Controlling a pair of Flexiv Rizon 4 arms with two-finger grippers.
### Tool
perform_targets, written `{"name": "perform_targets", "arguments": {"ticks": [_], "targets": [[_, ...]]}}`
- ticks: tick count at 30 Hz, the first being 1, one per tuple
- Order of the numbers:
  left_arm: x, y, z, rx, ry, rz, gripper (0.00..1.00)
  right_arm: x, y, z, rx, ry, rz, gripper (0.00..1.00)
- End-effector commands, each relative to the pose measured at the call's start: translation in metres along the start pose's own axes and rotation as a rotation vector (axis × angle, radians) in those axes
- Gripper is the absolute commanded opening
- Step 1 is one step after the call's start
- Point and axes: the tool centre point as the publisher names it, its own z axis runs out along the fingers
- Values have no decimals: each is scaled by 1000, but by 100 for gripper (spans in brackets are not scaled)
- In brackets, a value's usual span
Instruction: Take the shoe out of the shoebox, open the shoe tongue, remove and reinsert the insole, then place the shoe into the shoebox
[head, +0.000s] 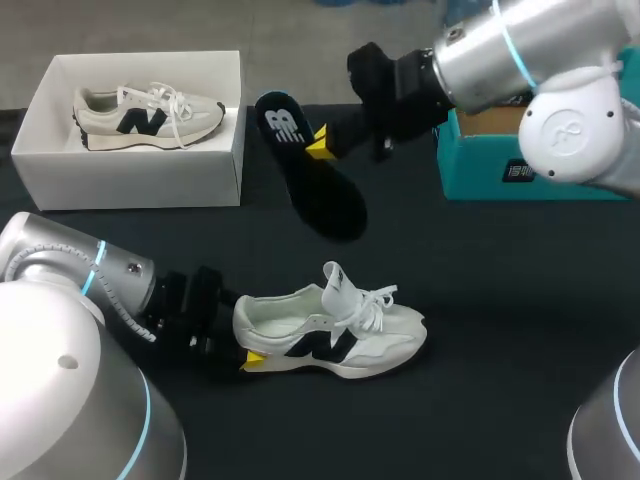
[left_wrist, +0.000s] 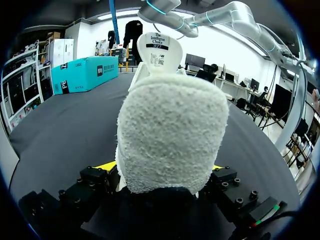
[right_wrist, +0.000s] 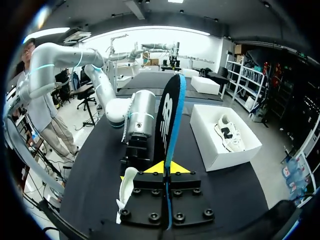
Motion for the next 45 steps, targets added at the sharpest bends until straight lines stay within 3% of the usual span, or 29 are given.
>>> {"name": "perform_targets", "arguments": {"ticks": [1,12,21,24,37,41,45], "targets": [[-1,5,5,-6,0,-1,0,12,-7,-39,-104,-16,21,0],[-1,5,5,-6,0,-1,0,12,-4,-62,-127,30,78,0],[-1,5,5,-6,0,-1,0,17,-8,-74,-312,115,251,0],[-1,5,5,-6,0,-1,0,18,-6,-81,-274,58,260,0],[-1,5,5,-6,0,-1,0,18,-6,-81,-274,58,260,0],[-1,5,5,-6,0,-1,0,21,-5,-94,-293,104,363,0],[-1,5,5,-6,0,-1,0,27,0,-107,-245,142,424,0]]}}
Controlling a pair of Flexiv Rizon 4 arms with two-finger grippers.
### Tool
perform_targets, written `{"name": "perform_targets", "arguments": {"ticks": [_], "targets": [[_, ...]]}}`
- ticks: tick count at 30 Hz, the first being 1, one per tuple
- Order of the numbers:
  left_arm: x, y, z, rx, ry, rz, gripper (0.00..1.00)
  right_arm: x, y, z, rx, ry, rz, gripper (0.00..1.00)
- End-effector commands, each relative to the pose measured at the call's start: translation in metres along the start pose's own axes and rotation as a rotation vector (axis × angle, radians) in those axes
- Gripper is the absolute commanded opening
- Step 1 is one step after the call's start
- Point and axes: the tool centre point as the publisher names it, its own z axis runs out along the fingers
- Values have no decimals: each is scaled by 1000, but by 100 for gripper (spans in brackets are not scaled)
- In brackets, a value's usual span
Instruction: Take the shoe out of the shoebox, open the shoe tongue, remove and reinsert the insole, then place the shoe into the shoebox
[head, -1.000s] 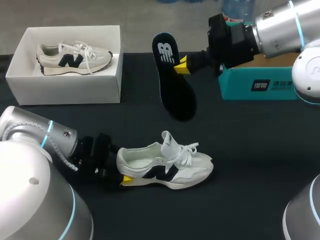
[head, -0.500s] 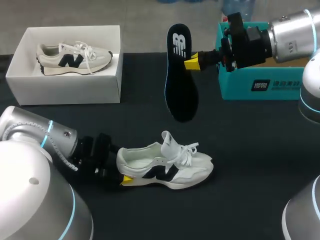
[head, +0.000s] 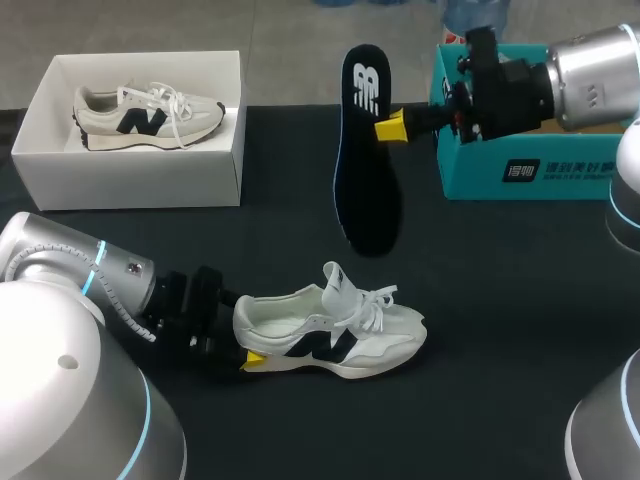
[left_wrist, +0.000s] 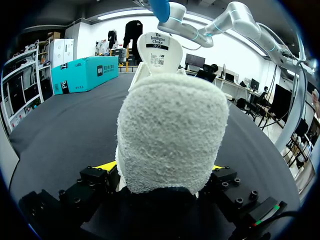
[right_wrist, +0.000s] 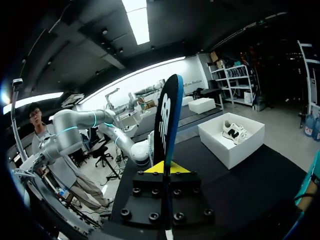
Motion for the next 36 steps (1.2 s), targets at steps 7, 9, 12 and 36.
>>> {"name": "perform_targets", "arguments": {"ticks": [7,9,12,36], "targets": [[-1,5,5,-6,0,-1,0,26,7,-31,52,16,165,0],[-1,5,5,-6,0,-1,0,31,6,-35,51,15,175,0],[-1,5,5,-6,0,-1,0,37,5,-40,60,13,200,0],[-1,5,5,-6,0,-1,0,73,25,-57,94,-5,269,0]]}}
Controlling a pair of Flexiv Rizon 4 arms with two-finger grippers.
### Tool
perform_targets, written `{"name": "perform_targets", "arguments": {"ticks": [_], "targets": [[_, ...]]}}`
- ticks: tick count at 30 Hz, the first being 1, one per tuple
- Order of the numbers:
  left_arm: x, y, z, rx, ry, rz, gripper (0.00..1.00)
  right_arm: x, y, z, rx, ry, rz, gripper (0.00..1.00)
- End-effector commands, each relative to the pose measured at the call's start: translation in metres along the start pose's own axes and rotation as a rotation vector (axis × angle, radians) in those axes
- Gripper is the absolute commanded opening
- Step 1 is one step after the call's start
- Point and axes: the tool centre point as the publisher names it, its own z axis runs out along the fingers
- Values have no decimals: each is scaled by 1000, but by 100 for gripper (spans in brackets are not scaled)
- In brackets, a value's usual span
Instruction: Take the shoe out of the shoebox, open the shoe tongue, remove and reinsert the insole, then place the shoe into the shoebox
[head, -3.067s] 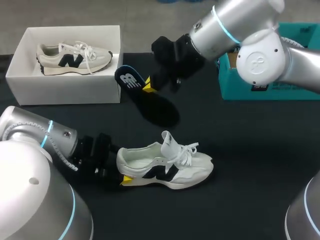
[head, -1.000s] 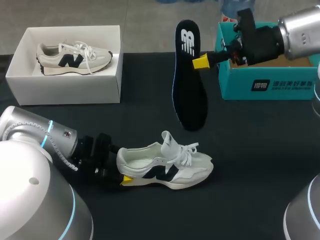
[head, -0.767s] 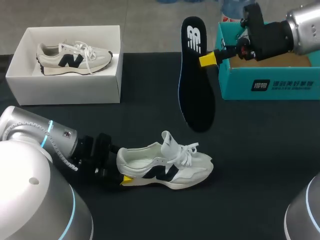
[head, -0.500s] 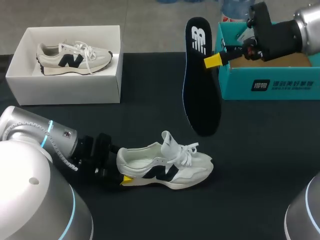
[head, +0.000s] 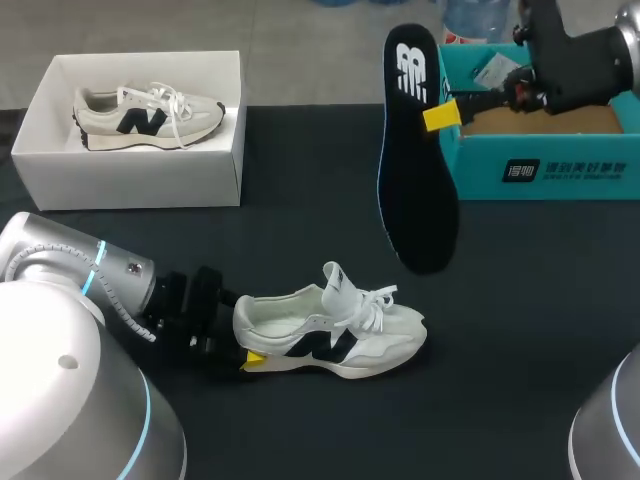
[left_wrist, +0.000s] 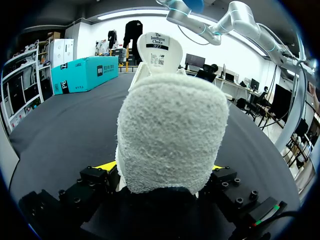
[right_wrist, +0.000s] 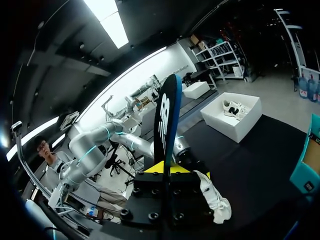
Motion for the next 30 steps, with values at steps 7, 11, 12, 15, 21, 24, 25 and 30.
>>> {"name": "perform_targets", "arguments": {"ticks": [7,11,12,15,21,24,25,30], "targets": [[-1,5,5,-6,0,-1,0,2,3,4,-7,5,5,0],[-1,5,5,-6,0,-1,0,2,3,4,-7,5,5,0],[-1,5,5,-6,0,-1,0,2,3,4,-7,5,5,0],[-1,5,5,-6,0,-1,0,2,3,4,-7,5,5,0],[-1,5,5,-6,0,-1,0,2,3,4,-7,5,5,0],[-1,5,5,-6,0,-1,0,2,3,4,-7,5,5,0],[-1,5,5,-6,0,-1,0,2,3,4,-7,5,5,0],[-1,5,5,-6,0,-1,0,2,3,4,-7,5,5,0]]}}
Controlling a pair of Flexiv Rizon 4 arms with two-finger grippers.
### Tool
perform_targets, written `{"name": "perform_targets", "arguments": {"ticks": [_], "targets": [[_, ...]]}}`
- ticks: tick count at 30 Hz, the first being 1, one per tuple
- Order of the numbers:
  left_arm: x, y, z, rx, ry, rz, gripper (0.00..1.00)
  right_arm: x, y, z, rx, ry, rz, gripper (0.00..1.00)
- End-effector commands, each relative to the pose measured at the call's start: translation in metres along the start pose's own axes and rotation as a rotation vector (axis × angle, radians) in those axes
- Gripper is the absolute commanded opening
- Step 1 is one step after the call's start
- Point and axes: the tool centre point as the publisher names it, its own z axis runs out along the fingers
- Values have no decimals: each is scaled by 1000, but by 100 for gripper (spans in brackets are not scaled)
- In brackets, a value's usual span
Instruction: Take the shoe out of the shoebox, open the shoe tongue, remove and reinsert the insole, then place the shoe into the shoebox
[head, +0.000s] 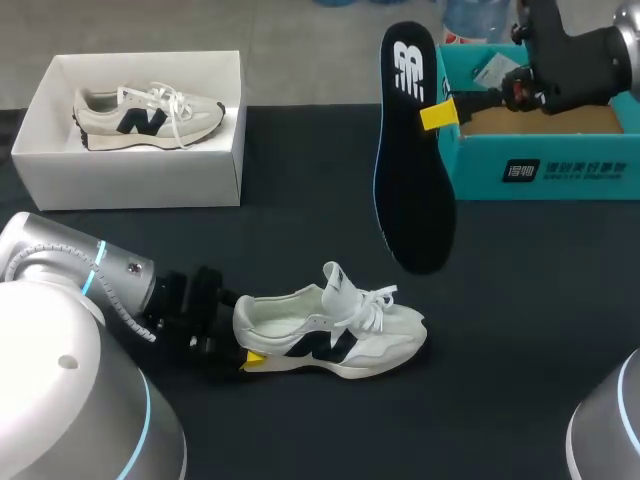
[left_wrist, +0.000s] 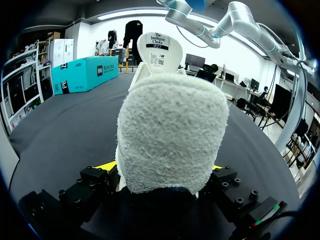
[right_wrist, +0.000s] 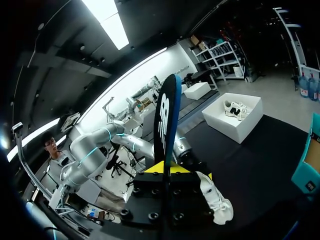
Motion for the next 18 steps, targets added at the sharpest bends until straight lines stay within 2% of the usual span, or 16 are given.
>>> {"name": "perform_targets", "arguments": {"ticks": [1,5,6,7,8,12,18], "targets": [[-1,5,5,-6,0,-1,0,-1,1,2,4,-1,2,0],[-1,5,5,-6,0,-1,0,-1,1,2,4,-1,2,0],[-1,5,5,-6,0,-1,16,-1,1,2,4,-1,2,0],[-1,5,5,-6,0,-1,47,-1,1,2,4,-1,2,0],[-1,5,5,-6,0,-1,100,-1,1,2,4,-1,2,0],[-10,10,-7,-7,21,6,100,-1,1,2,4,-1,2,0],[-18,12,-12,-46,24,19,100,-1,1,2,4,-1,2,0]]}}
